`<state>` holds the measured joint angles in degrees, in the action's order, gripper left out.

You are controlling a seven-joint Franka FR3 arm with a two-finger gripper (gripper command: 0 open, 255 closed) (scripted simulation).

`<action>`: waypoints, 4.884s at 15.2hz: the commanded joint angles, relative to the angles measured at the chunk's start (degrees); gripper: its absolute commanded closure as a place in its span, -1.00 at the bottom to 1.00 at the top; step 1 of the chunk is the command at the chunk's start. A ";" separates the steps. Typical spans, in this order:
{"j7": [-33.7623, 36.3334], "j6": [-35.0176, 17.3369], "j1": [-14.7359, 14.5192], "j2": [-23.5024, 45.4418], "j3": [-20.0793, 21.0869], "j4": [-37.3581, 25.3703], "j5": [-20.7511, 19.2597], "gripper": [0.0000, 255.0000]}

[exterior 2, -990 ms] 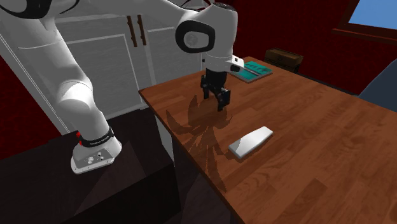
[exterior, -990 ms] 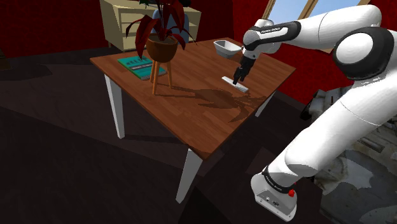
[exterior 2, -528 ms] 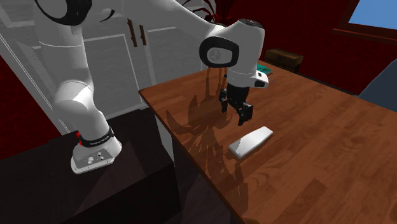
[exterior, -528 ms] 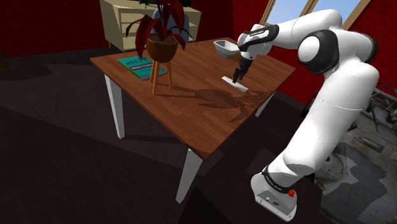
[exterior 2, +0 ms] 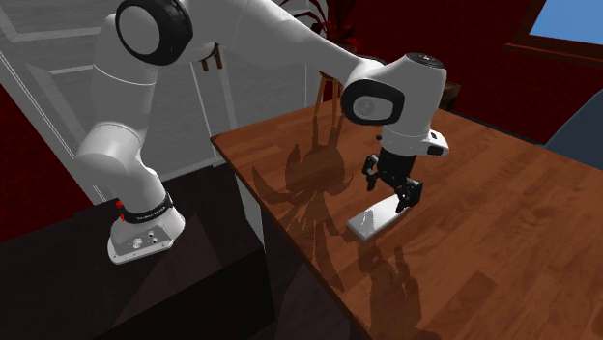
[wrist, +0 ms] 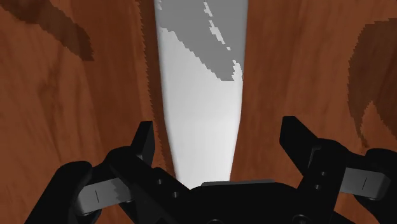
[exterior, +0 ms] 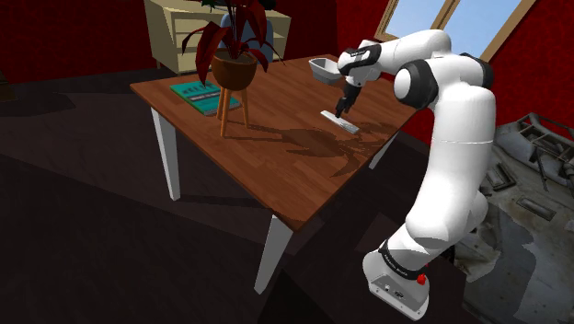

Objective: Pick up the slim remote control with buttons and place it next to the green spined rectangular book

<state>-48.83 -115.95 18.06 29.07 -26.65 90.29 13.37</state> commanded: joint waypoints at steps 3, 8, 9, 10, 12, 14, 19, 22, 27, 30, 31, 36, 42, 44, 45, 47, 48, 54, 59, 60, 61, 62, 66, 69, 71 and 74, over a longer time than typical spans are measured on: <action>-0.76 -1.28 0.94 2.61 0.53 -1.29 0.99 -1.00; -1.23 -4.00 1.16 4.09 1.00 0.06 1.75 -1.00; -1.23 -3.99 1.16 4.09 1.01 0.06 1.75 -1.00; -1.23 -3.99 1.16 4.10 1.01 0.05 1.75 -1.00; -1.23 -3.99 1.16 4.10 1.01 0.05 1.75 -1.00; -1.23 -3.99 1.16 4.10 1.01 0.05 1.75 -1.00; -1.22 -3.99 1.16 4.09 1.01 0.05 1.75 1.00; -1.22 -3.98 1.16 4.09 1.01 0.05 1.75 1.00; -1.03 -2.83 1.06 3.41 0.78 -0.48 1.41 1.00; -0.74 -1.02 0.94 2.49 0.49 -1.43 0.92 1.00; -0.65 -0.41 0.91 2.19 0.39 -1.77 0.77 1.00; -0.21 2.72 0.82 0.88 -0.02 -3.71 0.05 1.00; 0.25 6.68 0.86 -0.34 -0.42 -6.59 -0.64 1.00; 1.44 6.40 -0.25 -0.89 -0.25 -5.83 -0.94 1.00; 2.64 6.15 -1.33 -1.38 -0.07 -5.15 -1.22 1.00; 5.04 5.74 -3.42 -2.22 0.34 -4.05 -1.72 1.00; 6.25 5.58 -4.43 -2.55 0.57 -3.62 -1.96 1.00; 13.47 5.26 -10.00 -3.47 2.17 -2.70 -3.00 1.00; 19.32 5.79 -14.11 -2.78 3.69 -4.10 -3.40 1.00; 20.47 5.98 -14.87 -2.48 4.01 -4.62 -3.44 1.00; 21.61 6.21 -15.62 -2.13 4.33 -5.22 -3.47 1.00; 22.74 6.46 -16.34 -1.72 4.65 -5.91 -3.48 1.00; 27.17 7.83 -19.04 0.48 5.94 -9.56 -3.39 1.00; 30.40 9.27 -20.85 2.76 6.90 -13.34 -3.22 1.00; 32.51 10.47 -21.94 4.63 7.52 -16.45 -3.06 1.00; 35.65 12.73 -23.34 8.05 8.46 -22.21 -2.75 1.00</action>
<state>-14.69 -103.96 -4.45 36.07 -18.55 69.94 10.59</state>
